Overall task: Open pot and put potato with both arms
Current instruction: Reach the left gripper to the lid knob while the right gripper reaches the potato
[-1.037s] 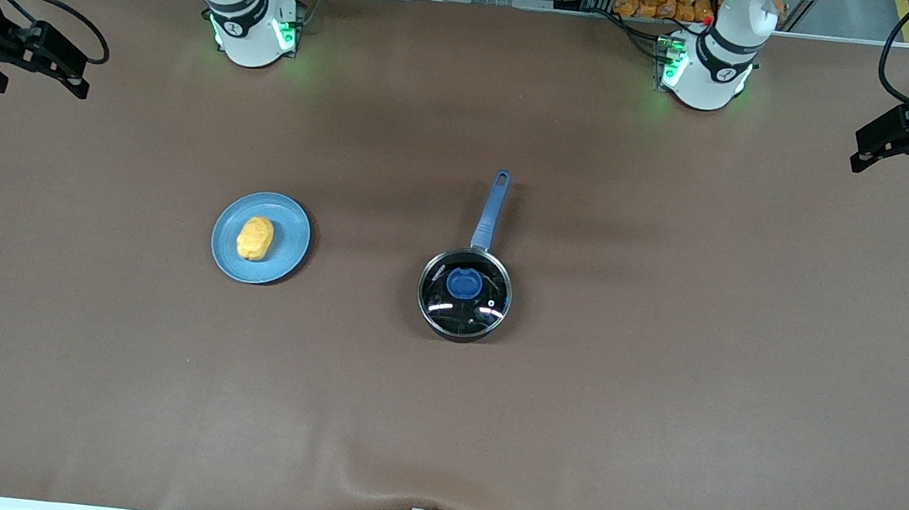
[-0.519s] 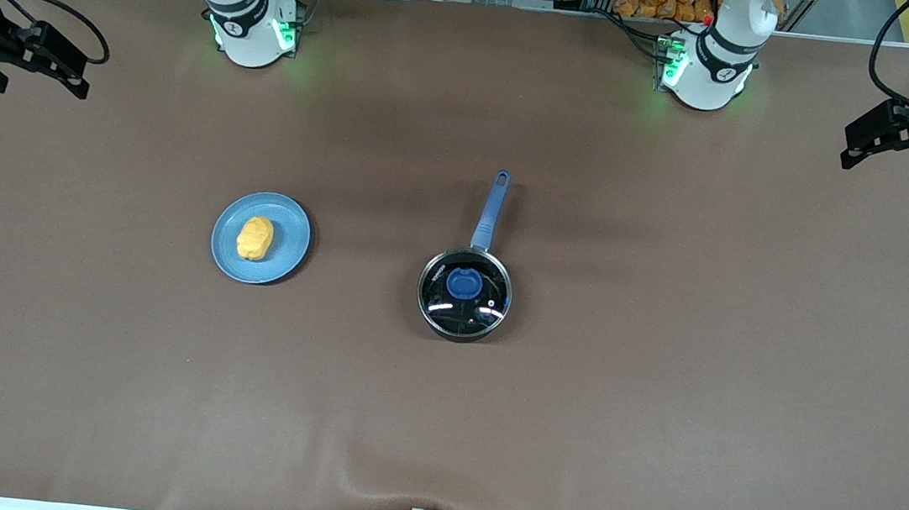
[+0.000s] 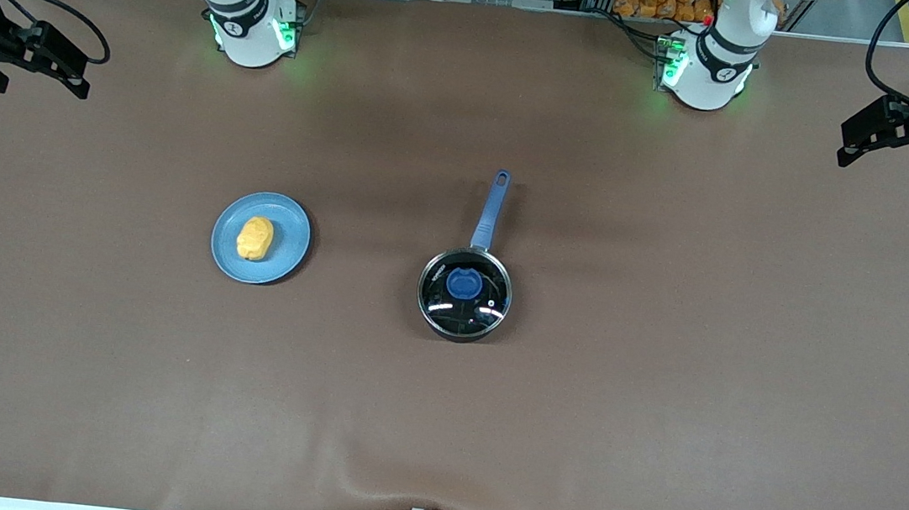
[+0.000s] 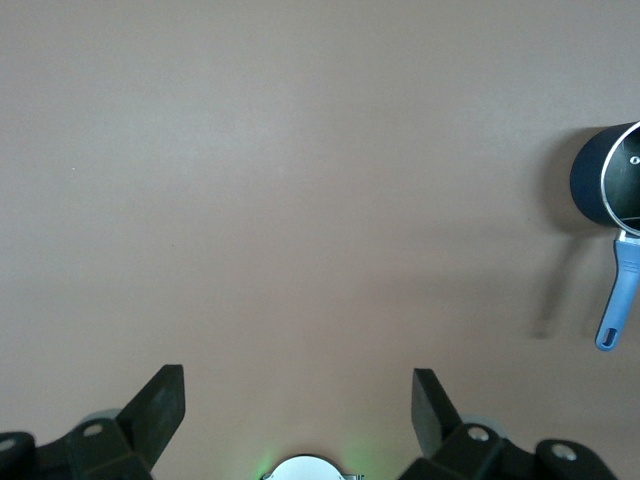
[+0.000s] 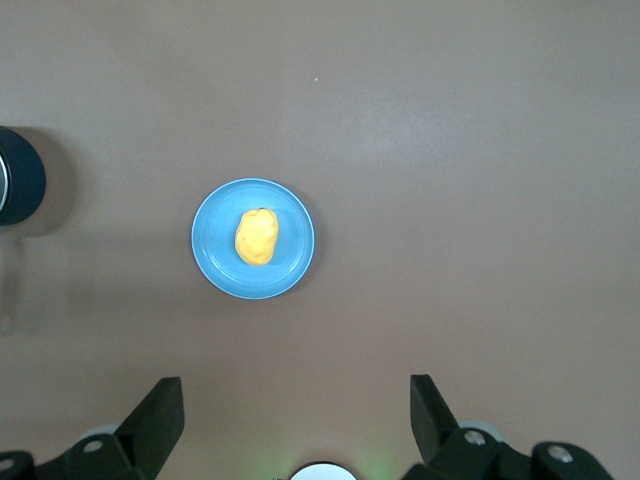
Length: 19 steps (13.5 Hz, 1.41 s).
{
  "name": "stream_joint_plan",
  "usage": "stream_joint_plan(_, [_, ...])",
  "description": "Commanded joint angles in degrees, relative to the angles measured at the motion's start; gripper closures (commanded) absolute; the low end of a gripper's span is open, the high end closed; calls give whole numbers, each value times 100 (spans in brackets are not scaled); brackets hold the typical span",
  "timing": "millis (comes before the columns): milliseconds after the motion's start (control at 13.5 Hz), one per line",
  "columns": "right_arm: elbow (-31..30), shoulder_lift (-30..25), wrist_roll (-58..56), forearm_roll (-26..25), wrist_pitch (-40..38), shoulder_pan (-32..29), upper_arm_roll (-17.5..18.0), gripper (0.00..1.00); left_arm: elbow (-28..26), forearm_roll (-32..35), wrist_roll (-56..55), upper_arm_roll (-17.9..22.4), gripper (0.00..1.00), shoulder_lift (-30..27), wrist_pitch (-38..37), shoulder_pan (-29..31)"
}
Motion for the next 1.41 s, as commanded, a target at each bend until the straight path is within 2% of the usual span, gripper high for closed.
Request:
stream_joint_plan(0, [-30,-41,31,-35,101,-137,86,0,92,103,-33,-60,0,-12,-134,21])
stream_joint_plan(222, [-390,-155,109,-17,356,-137,200,0,101,103,-33,-69,0,-21,-248,21])
stream_joint_plan(519, [-1172,-112,163,1,1304,-93,279,0,92,103,-68,-60,0,-56,-328,21])
stream_joint_plan(667, [-1523,-77,163,1,1647,-111,429,0,101,16,-278,-121,0,40,-275,-58])
stream_joint_plan(963, [-2306,-59,180,44,2535,-84,455,0,136,24,-1497,-1024,0,706,303,-190])
stream_joint_plan(1111, [-2657,-33,215,456,2878,-119,455,0,328,24,-1912,-1473,0,1224,664,-208])
stream_joint_plan(1333, [-2826,55,355,519,3020,-120,455,0,732,50,-2396,-1756,0,2033,981,-601])
